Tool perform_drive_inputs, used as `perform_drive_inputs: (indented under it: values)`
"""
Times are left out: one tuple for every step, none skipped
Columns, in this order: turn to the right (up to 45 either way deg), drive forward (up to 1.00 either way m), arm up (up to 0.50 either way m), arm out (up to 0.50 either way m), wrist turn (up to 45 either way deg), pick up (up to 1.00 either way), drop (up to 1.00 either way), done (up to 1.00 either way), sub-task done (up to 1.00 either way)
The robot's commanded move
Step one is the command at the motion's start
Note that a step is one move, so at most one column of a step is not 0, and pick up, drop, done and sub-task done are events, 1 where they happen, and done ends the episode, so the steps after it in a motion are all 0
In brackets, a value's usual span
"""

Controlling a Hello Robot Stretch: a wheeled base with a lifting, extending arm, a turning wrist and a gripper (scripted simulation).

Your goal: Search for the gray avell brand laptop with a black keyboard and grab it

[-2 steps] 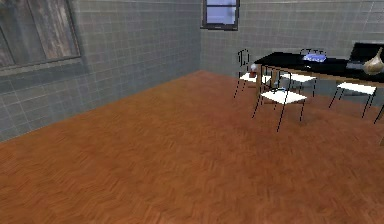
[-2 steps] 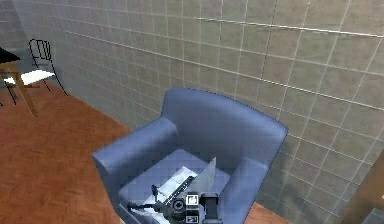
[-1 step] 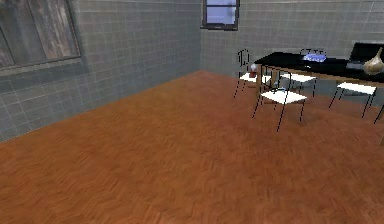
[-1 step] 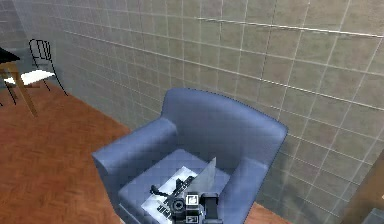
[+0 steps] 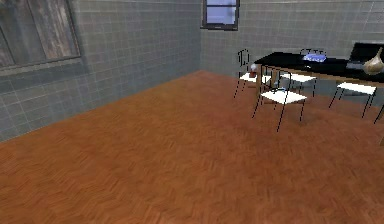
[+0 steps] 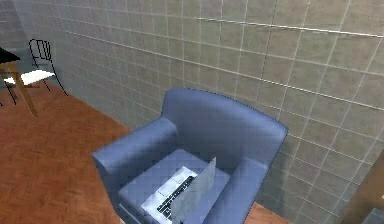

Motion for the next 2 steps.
perform_drive_inputs:
  values:
    - [0.0, 0.00, 0.00, 0.00, 0.0, 1.00, 0.00, 0.00, 0.00]
    - [0.0, 0.00, 0.10, 0.00, 0.0, 0.00, 0.00, 0.00, 0.00]
